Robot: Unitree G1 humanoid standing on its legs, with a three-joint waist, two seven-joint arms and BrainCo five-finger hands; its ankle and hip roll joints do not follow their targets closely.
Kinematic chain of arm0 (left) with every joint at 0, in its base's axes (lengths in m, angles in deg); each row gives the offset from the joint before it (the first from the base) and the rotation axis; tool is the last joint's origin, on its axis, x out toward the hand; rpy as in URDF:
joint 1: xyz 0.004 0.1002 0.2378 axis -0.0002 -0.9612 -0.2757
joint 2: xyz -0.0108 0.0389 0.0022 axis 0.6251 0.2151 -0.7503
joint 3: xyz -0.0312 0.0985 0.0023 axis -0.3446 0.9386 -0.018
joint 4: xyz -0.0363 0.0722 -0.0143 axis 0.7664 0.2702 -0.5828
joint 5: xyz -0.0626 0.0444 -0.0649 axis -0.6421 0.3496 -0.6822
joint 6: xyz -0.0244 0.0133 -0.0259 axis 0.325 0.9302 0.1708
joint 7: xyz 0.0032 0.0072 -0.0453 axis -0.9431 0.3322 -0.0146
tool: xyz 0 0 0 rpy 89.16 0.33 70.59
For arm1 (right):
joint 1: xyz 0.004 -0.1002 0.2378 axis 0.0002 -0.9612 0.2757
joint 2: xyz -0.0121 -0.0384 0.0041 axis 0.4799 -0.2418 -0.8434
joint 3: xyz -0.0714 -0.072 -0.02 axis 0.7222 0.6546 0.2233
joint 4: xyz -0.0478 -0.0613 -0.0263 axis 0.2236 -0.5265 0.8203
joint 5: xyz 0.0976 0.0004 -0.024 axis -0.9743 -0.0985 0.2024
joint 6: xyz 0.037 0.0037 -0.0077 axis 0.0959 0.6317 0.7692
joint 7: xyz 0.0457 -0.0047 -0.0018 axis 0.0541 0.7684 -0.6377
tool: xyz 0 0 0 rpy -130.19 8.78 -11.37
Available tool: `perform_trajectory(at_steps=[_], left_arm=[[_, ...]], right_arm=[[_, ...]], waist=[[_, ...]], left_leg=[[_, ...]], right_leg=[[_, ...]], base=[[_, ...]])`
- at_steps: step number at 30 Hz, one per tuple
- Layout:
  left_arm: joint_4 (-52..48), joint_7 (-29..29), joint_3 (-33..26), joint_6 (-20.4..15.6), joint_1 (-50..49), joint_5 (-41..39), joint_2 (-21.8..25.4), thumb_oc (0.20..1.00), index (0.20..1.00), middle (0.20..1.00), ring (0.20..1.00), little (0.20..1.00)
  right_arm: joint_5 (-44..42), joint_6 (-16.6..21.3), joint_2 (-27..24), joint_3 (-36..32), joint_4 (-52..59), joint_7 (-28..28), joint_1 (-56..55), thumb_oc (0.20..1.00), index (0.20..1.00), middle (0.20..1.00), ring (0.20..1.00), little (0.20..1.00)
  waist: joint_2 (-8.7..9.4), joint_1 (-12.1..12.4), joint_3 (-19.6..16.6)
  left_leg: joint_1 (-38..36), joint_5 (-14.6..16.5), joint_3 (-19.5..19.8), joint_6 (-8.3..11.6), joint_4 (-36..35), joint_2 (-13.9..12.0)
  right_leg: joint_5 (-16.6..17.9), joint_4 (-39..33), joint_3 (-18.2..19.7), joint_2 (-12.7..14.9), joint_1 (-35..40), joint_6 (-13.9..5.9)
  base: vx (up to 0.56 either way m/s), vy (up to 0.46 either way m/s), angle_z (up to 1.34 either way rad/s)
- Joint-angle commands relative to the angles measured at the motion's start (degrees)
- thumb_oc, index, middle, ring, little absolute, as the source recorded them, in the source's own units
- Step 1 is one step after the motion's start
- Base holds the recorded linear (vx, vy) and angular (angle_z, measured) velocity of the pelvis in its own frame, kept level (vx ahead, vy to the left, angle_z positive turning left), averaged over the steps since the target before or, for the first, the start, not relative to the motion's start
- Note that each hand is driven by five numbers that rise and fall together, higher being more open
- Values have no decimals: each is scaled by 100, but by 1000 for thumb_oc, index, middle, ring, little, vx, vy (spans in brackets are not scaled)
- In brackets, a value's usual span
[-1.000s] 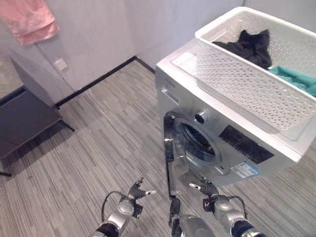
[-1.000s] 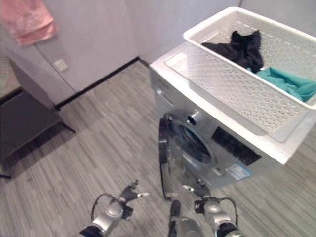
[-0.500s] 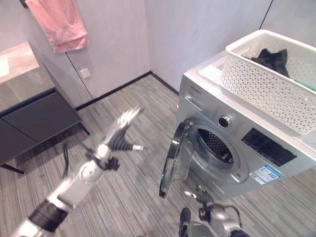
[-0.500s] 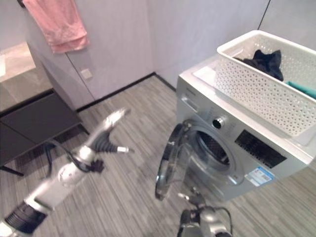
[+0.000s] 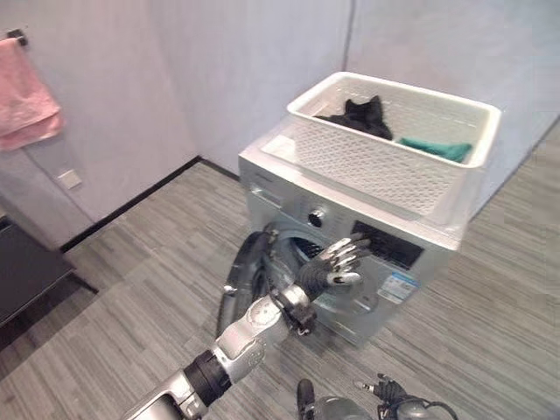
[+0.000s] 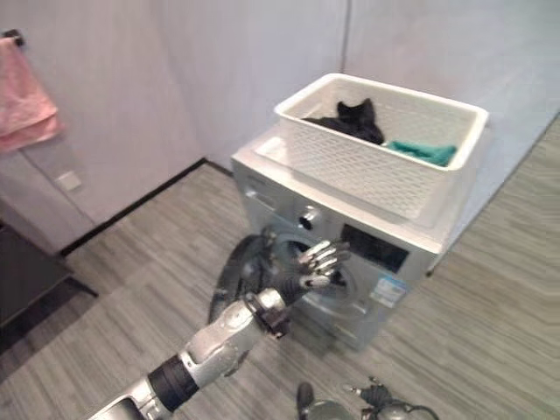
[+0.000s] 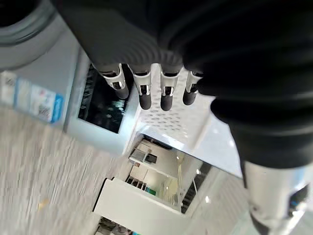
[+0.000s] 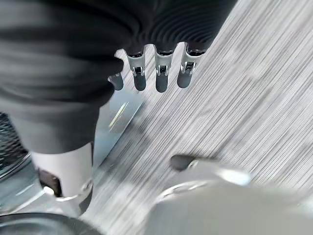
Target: Grab the laundry basket,head to the washer,open it,put in the laundry and shut it.
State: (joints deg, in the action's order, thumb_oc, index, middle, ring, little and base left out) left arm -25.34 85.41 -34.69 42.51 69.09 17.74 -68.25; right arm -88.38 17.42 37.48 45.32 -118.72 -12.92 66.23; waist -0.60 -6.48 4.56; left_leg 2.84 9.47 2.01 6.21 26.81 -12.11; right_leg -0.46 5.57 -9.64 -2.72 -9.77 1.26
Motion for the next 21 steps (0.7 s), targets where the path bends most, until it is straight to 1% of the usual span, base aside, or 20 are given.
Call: perform_trajectory(at_steps=[1,2,3,4,5,6,7,8,9,10,11,12,13,14,15,17,18,19,20,21], left_arm=[[-55,-11,-178,-41,-61,-64,9,1000,1000,1000,1000,1000],[242,-63,-226,-34,-165,165,39,1000,1000,1000,1000,1000],[485,-65,-254,-2,-227,346,70,1000,1000,1000,1000,1000],[939,-71,-359,64,-354,1210,314,1000,1000,1000,1000,1000],[948,-69,-356,57,-356,1222,307,1000,1000,1000,1000,1000],[1228,85,-369,113,-401,1681,416,1000,1000,1000,1000,1000],[1455,128,-389,181,-479,2187,581,1000,1000,1000,1000,1000],[1842,331,-419,296,-527,2756,765,1000,1000,1000,1000,1000],[1983,408,-473,317,-556,2886,853,1000,1000,1000,1000,1000],[1985,410,-475,315,-560,2889,852,1000,1000,1000,1000,1000],[2557,539,-540,331,-619,3242,970,1000,1000,1000,1000,1000],[2558,539,-540,330,-619,3243,970,1000,1000,1000,1000,1000],[3016,499,-622,342,-609,3477,960,1000,1000,1000,1000,1000],[4332,140,-856,298,-308,4207,666,1000,1000,1000,1000,1000],[4348,137,-856,287,-300,4209,656,1000,1000,1000,1000,1000],[5527,-411,-1212,253,260,4446,349,1000,1000,1000,1000,1000],[5852,-529,-1305,244,495,4462,262,1000,1000,1000,1000,1000],[6033,-765,-1426,225,726,4491,267,1000,1000,1000,1000,1000],[6038,-765,-1428,223,731,4492,265,1000,1000,1000,1000,1000],[6324,-966,-1656,209,1009,4421,375,1000,1000,1000,1000,1000]], right_arm=[[197,-45,-97,-66,-131,-163,245,1000,1000,1000,1000,1000],[133,-54,-133,-132,-134,-175,261,1000,1000,1000,1000,1000],[70,-28,-159,-210,-94,-179,274,1000,1000,1000,1000,1000],[-43,15,-237,-349,-27,-178,275,1000,1000,1000,1000,1000],[-43,15,-237,-350,-26,-178,273,1000,1000,1000,1000,1000],[-52,25,-244,-399,11,-114,248,1000,1000,1000,1000,1000],[-39,18,-243,-472,45,-71,173,1000,1000,1000,1000,1000],[49,-11,-286,-526,131,45,94,1000,1000,1000,1000,1000],[96,-29,-319,-542,188,97,64,1000,1000,1000,1000,1000],[97,-31,-320,-540,192,97,60,1000,1000,1000,1000,1000],[156,-62,-332,-536,289,220,16,1000,1000,1000,1000,1000],[156,-62,-332,-536,290,220,16,1000,1000,1000,1000,1000],[175,-77,-318,-505,335,272,7,1000,1000,1000,1000,1000],[215,-88,-249,-362,442,312,-1,1000,1000,1000,1000,1000],[215,-88,-252,-362,443,312,1,1000,1000,1000,1000,1000],[109,-58,-139,-244,497,270,74,1000,1000,1000,1000,1000],[71,-35,-103,-179,536,249,124,1000,1000,1000,1000,1000],[30,-1,-81,-112,607,226,149,1000,1000,1000,1000,1000],[30,-1,-82,-112,607,226,153,1000,1000,1000,1000,1000],[24,65,-103,7,785,173,187,1000,1000,1000,1000,1000]], waist=[[47,113,340],[101,152,382],[87,185,405],[19,329,493],[26,330,498],[-36,333,478],[-74,337,454],[-148,286,354],[-175,258,300],[-172,265,297],[-204,198,197],[-204,200,197],[-202,175,170],[-156,121,149],[-158,122,148],[-79,84,180],[-59,50,202],[-31,16,250],[-32,15,250],[27,-28,332]], left_leg=[[138,-1193,235,-63,-1072,-117],[327,-970,209,-92,-1411,-10],[406,-1012,170,-70,-1846,23],[766,-1400,275,-28,-2391,183],[742,-1410,270,-28,-2416,189],[563,-1429,87,5,-2809,147],[447,-1443,5,11,-2899,154],[339,-1470,-131,10,-3085,228],[276,-1446,-222,2,-3146,274],[271,-1443,-233,0,-3147,276],[179,-1353,-416,-28,-3181,341],[178,-1352,-419,-29,-3181,341],[156,-1309,-493,-51,-3181,371],[187,-1252,-618,-96,-3181,441],[190,-1252,-619,-97,-3181,443],[277,-1247,-694,-121,-3181,483],[332,-1244,-703,-126,-3181,494],[383,-1259,-720,-131,-3181,496],[387,-1260,-720,-131,-3181,496],[487,-1278,-776,-138,-3181,494]], right_leg=[[-333,-118,564,388,432,-346],[-342,-222,651,448,523,-385],[-350,-249,714,448,557,-408],[-409,-266,830,387,692,-416],[-420,-261,831,394,702,-417],[-457,-216,864,363,743,-452],[-500,-243,878,372,832,-480],[-460,-317,880,471,819,-553],[-430,-368,895,531,814,-588],[-429,-373,905,534,815,-590],[-375,-481,960,662,816,-679],[-375,-482,962,662,816,-680],[-343,-515,992,704,789,-714],[-251,-576,1051,790,709,-771],[-250,-576,1052,791,706,-772],[-166,-598,1081,843,572,-807],[-139,-598,1100,856,500,-817],[-99,-585,1119,860,409,-833],[-100,-582,1120,860,404,-833],[-14,-576,1166,876,237,-867]], base=[[82,51,-3],[69,92,-7],[127,193,-20],[93,155,-50],[141,158,-22],[148,108,-35],[232,257,-58],[211,272,-135],[144,220,-123],[150,214,-60],[95,144,2],[123,196,12],[46,152,-6],[47,153,-12],[2,118,-7],[-61,45,-8],[-101,48,-19],[-73,28,-13],[-119,43,1],[-156,42,5]])
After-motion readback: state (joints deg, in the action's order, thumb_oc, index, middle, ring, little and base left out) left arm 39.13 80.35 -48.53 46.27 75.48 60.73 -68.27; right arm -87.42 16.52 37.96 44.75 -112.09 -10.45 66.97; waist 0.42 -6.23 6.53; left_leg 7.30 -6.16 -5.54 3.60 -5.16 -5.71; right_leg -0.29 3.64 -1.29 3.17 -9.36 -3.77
